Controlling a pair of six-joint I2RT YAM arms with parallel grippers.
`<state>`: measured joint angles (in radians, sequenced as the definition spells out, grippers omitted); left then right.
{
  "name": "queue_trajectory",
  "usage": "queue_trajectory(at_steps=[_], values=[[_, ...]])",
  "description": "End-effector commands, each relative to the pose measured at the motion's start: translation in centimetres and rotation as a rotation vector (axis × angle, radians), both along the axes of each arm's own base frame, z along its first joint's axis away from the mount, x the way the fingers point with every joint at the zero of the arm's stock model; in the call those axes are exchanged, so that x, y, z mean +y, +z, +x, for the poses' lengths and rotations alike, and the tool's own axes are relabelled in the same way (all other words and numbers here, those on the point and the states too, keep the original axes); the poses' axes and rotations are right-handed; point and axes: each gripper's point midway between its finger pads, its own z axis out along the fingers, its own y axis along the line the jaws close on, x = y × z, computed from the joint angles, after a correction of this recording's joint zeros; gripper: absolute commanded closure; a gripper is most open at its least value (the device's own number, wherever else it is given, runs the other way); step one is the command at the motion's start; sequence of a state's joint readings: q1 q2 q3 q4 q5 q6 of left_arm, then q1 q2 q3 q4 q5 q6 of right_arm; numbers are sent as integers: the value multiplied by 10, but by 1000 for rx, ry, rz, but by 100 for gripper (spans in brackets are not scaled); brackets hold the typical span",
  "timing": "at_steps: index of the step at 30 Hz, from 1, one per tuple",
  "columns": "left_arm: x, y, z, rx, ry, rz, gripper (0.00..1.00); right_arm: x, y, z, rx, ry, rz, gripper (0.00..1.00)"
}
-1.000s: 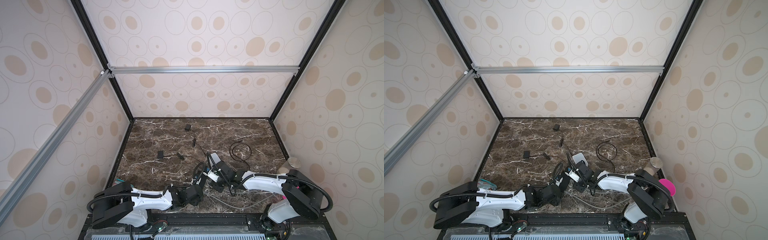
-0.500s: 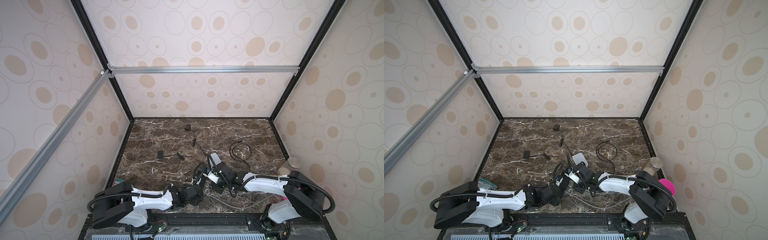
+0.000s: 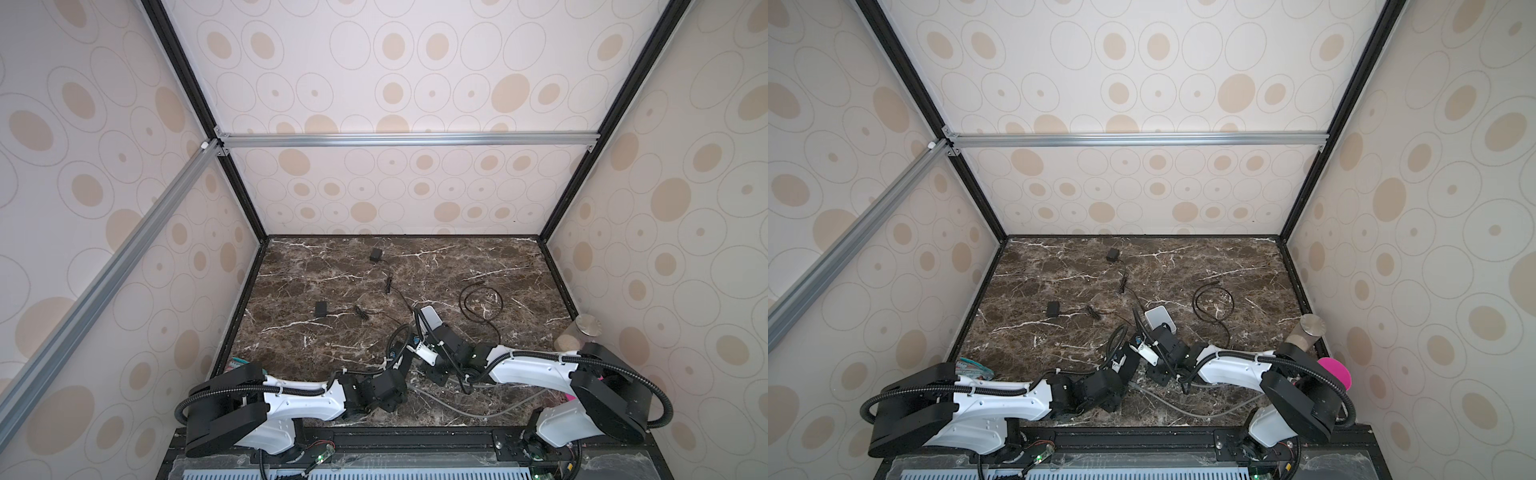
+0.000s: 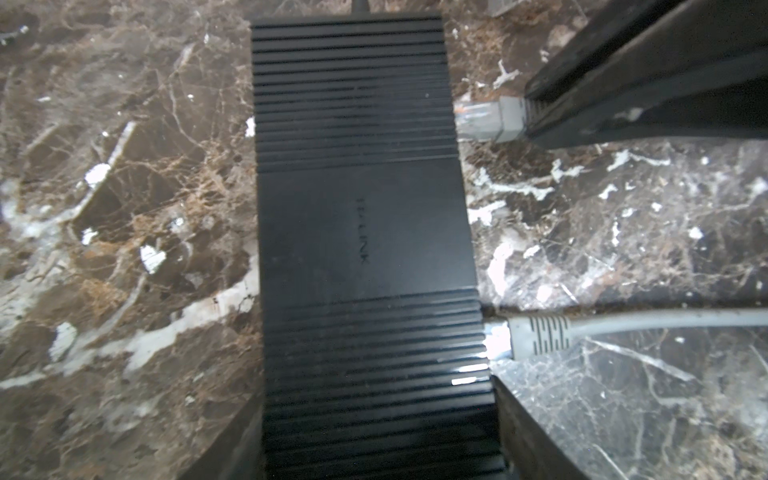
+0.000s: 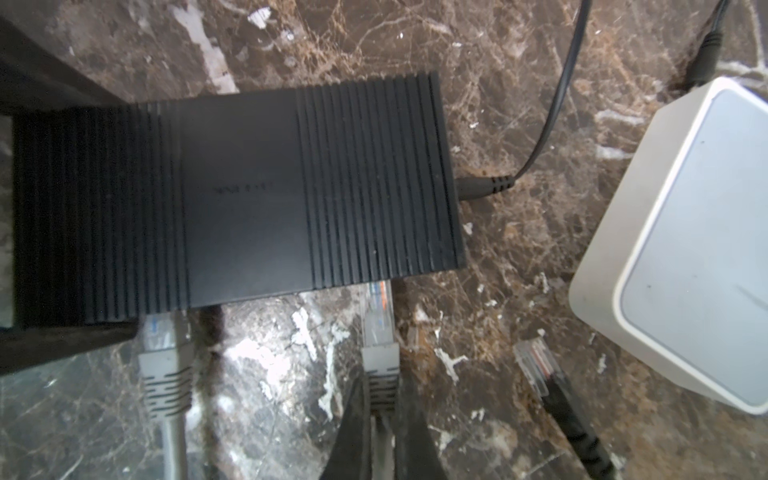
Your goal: Insert the plug into the switch port
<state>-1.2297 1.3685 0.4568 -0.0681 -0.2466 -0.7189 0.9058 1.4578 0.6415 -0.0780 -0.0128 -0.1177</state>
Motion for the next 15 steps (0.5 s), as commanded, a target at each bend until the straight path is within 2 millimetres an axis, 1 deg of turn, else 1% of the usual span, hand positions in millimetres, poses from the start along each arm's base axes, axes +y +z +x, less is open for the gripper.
queue_trajectory(at_steps=[1,4,9,12,15], values=[[66,-59,-67,315,-68,268,54,34,41,11,-75,45,159,100],[65,-59,-67,315,-70,267,54,40,42,5,-58,78,199,100],[65,-59,-67,314,-72,266,54,45,40,0,-28,108,218,100],[65,-59,-67,317,-73,267,54,43,38,4,-45,83,210,100],[64,-60,-69,323,-82,266,59,41,33,15,-71,42,176,100]])
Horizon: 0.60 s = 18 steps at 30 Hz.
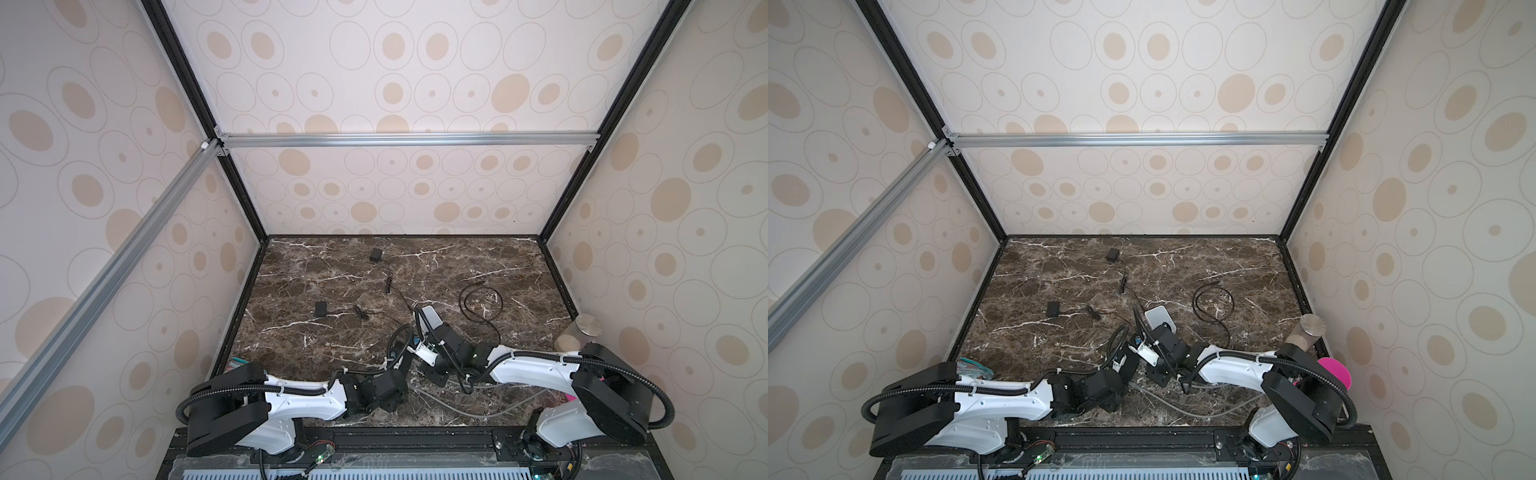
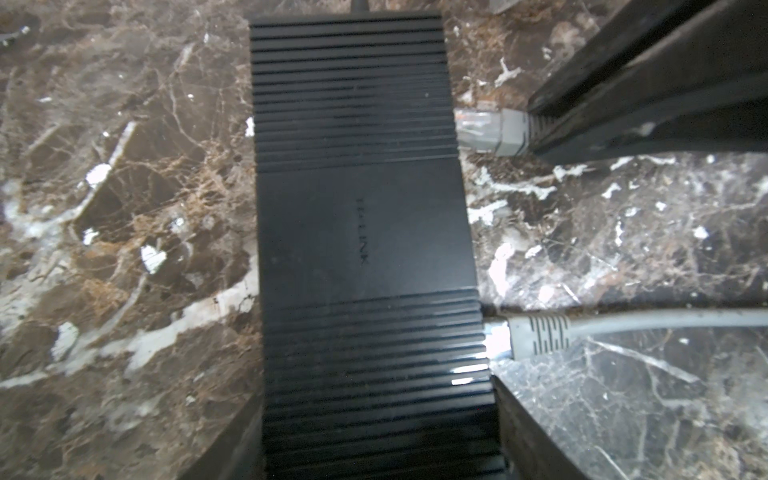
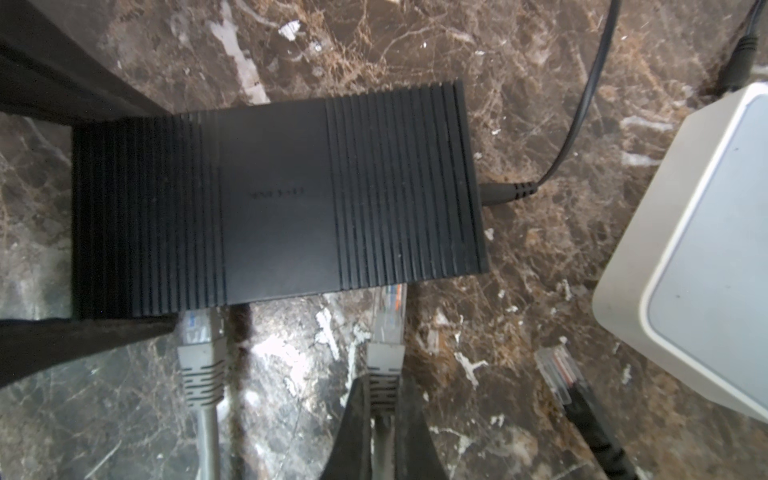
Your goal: Insert the plug into the switch port
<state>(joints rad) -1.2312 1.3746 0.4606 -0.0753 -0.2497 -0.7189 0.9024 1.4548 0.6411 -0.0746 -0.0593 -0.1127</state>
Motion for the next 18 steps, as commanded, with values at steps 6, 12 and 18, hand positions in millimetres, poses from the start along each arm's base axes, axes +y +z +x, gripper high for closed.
queue_trajectory(at_steps=[6,12,18], values=[[62,-59,-70,326,-91,250,60,37,23,39,-130,-8,88,100],[61,-58,-71,326,-96,247,60,52,41,45,-157,63,136,100],[60,-58,-72,329,-104,245,63,54,50,53,-219,107,136,100]])
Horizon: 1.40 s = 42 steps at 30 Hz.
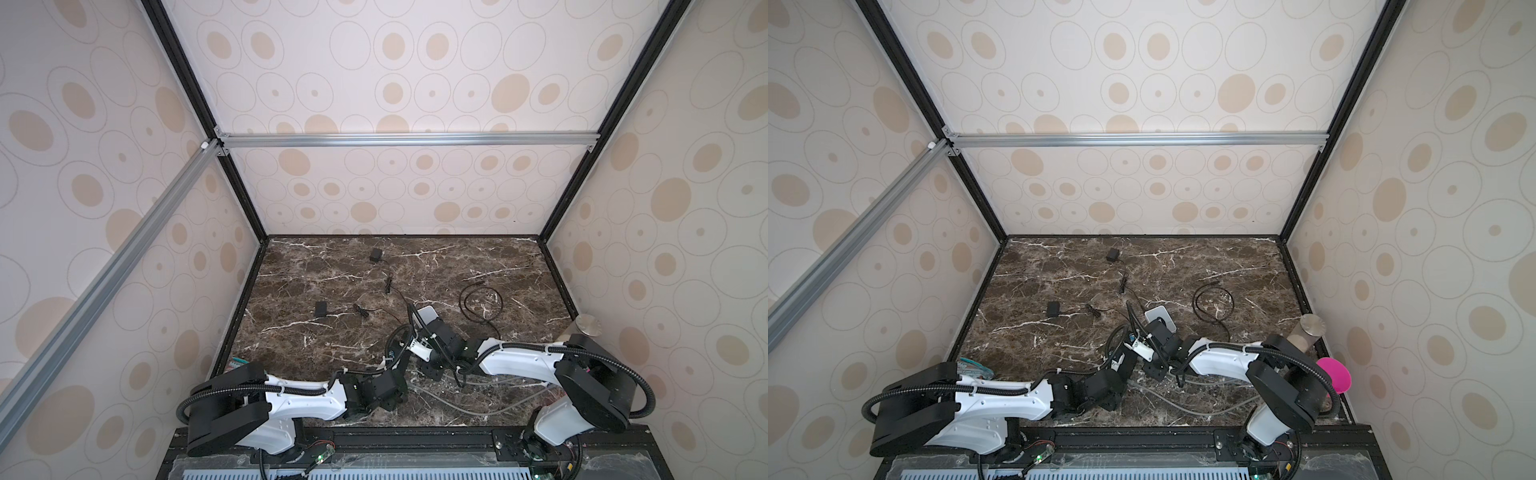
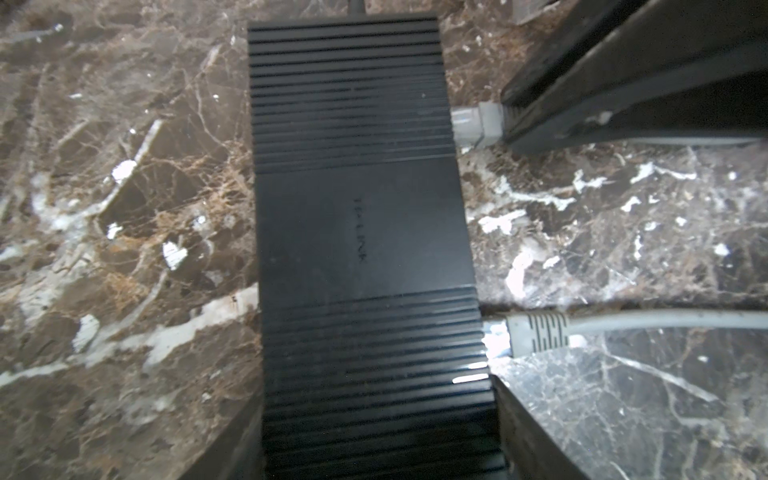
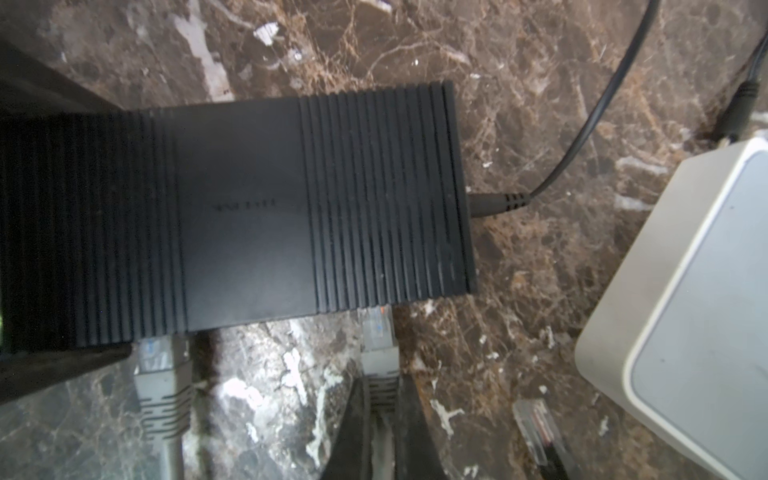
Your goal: Insert the plug into the switch port
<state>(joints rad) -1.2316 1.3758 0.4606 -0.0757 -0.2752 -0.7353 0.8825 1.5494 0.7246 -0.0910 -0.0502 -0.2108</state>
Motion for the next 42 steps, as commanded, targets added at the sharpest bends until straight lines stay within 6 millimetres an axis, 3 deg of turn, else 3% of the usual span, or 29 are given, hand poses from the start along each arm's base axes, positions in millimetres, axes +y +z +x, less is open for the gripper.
queue_trajectory(at_steps=[1,4,14,22,30,34,38,40,42], values=[[58,-59,-76,348,-130,239,63,44,56,38,-185,62,206,100],[57,-59,-78,350,-142,238,63,48,61,41,-172,93,243,100],[50,-61,-83,353,-197,252,63,93,84,40,-137,261,362,100],[43,-60,-90,351,-245,254,63,79,94,89,-287,135,300,100],[38,-59,-92,342,-278,264,64,127,120,58,-82,360,539,100],[37,-58,-93,338,-282,261,64,142,128,55,-48,383,590,100],[36,-58,-94,335,-290,258,64,145,133,56,-75,378,588,100],[35,-57,-94,334,-296,256,64,140,128,68,-108,315,538,100],[33,-57,-95,332,-305,253,64,122,120,94,-201,165,441,98]])
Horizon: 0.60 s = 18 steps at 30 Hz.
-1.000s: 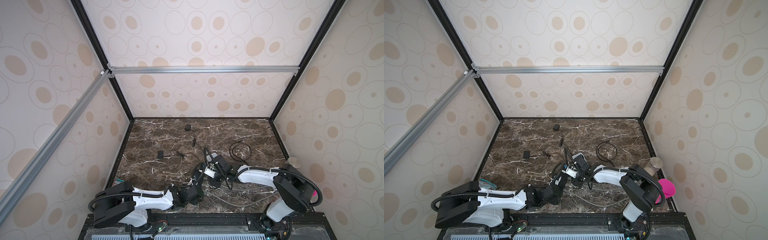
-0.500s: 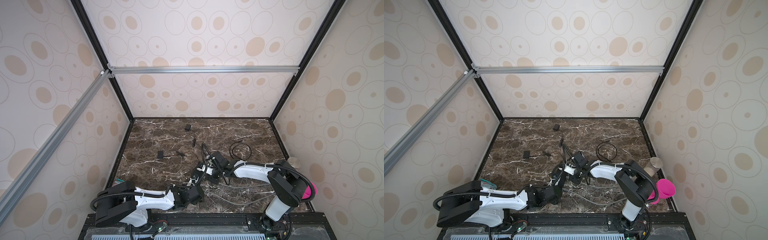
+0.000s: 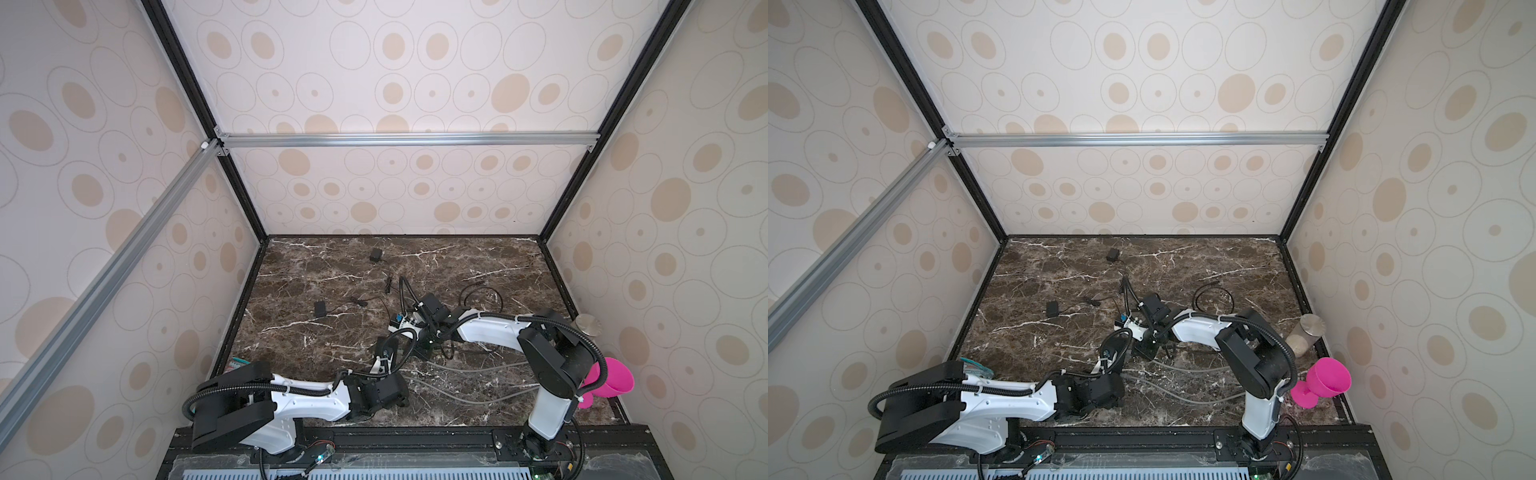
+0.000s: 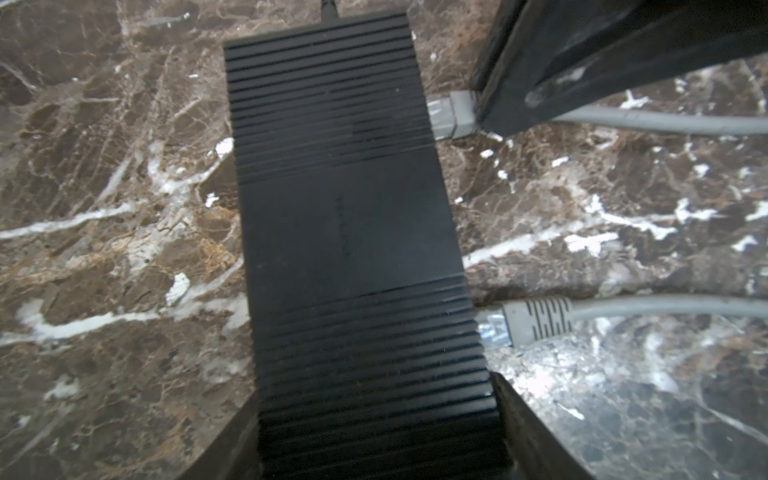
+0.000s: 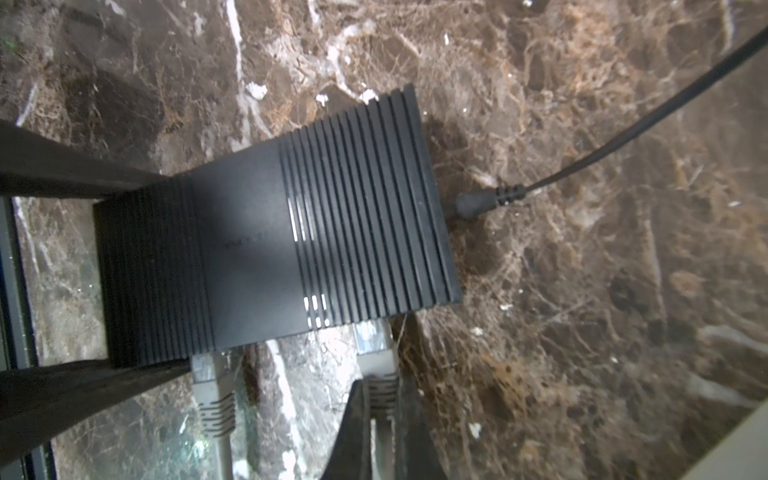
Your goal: Insert the plug into the switch port
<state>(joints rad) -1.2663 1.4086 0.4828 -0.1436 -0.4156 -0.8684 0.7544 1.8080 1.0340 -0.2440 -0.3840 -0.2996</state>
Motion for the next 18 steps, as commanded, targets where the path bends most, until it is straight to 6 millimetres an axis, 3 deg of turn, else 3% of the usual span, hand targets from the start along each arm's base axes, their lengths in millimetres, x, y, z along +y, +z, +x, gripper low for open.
queue_trajectory(at_steps=[1,3,7,12,18], values=[[18,-57,-104,415,-427,195,65,70,117,75,-459,-82,322,98],[15,-56,-105,409,-437,194,65,58,120,76,-510,-100,323,98],[13,-57,-106,408,-453,207,64,71,128,41,-422,75,436,98],[17,-53,-98,373,-405,216,54,67,111,23,-337,99,394,100],[24,-40,-82,319,-337,199,46,34,84,6,-316,41,315,100]])
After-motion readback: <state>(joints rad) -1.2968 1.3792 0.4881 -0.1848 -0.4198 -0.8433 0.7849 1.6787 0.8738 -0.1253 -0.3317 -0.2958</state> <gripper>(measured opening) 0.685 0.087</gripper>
